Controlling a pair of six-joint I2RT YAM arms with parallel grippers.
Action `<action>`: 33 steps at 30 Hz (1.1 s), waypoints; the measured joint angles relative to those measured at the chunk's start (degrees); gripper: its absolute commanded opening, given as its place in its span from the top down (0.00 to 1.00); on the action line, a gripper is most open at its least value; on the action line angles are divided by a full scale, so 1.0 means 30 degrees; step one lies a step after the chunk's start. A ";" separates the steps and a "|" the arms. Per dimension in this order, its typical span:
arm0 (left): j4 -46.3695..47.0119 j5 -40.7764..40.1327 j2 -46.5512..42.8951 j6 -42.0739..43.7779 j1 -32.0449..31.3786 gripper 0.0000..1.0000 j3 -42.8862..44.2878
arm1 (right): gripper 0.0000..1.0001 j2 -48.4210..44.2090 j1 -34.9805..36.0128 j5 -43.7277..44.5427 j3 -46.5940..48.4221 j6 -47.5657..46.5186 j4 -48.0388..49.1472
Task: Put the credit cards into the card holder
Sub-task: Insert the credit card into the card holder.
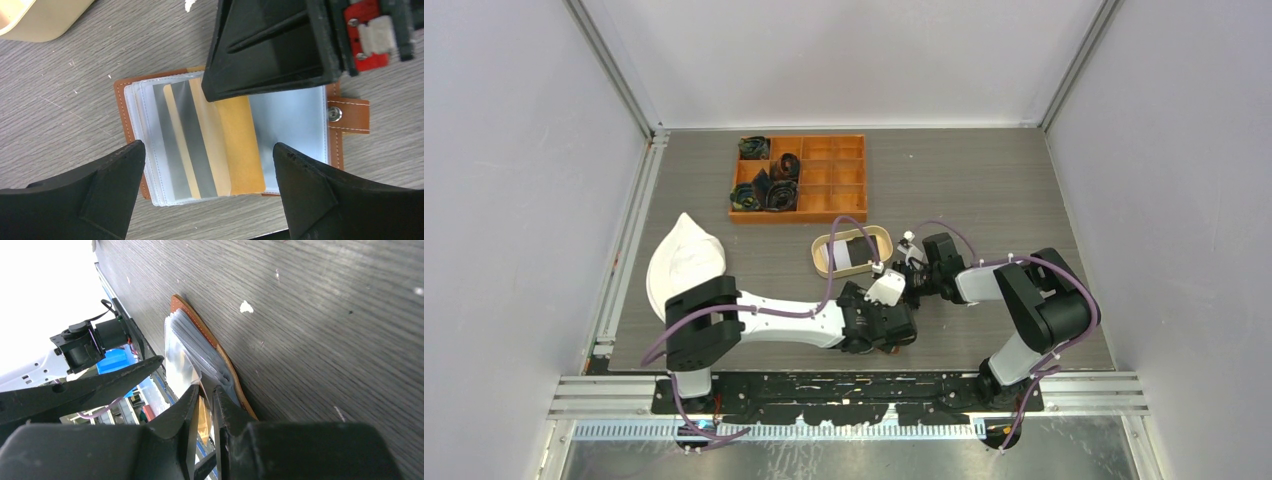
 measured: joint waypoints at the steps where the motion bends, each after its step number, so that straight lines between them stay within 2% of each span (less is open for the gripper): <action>1: -0.0007 0.0044 0.0029 -0.0007 0.0073 0.04 -0.0044 | 0.78 0.0000 0.0000 0.0000 0.0007 0.0000 -0.0015; 7: -0.0007 0.0102 0.0044 -0.0160 0.0357 0.18 -0.0335 | 0.77 0.0000 0.0000 0.0000 0.0015 -0.0007 -0.0036; 12: 0.0109 0.0109 0.0029 -0.0291 0.0430 0.39 -0.0634 | 0.71 0.0000 0.0000 -0.0051 0.0066 -0.0022 -0.0109; 16: 0.0335 0.0080 -0.0299 -0.0219 0.0576 0.45 -0.1064 | 0.65 0.0000 0.0000 -0.0182 0.0197 -0.0080 -0.0240; 21: 0.0641 0.0262 -0.0576 -0.0204 0.0750 0.44 -0.1384 | 0.55 -0.0189 0.0000 -0.0138 0.0503 -0.0539 -0.0758; 26: 0.0845 0.0430 -0.0772 -0.0189 0.0816 0.35 -0.1552 | 0.49 -0.0721 -0.0262 0.0255 0.1005 -0.1756 -0.2419; 30: 0.1311 0.0962 -0.1406 -0.0146 0.0823 0.29 -0.2164 | 0.50 -0.1523 -0.0962 0.0444 0.1690 -0.3002 -0.4167; 33: 0.1923 0.1472 -0.2324 -0.0124 0.0831 0.29 -0.3045 | 0.53 -0.2018 -0.1508 0.0430 0.2339 -0.4014 -0.5610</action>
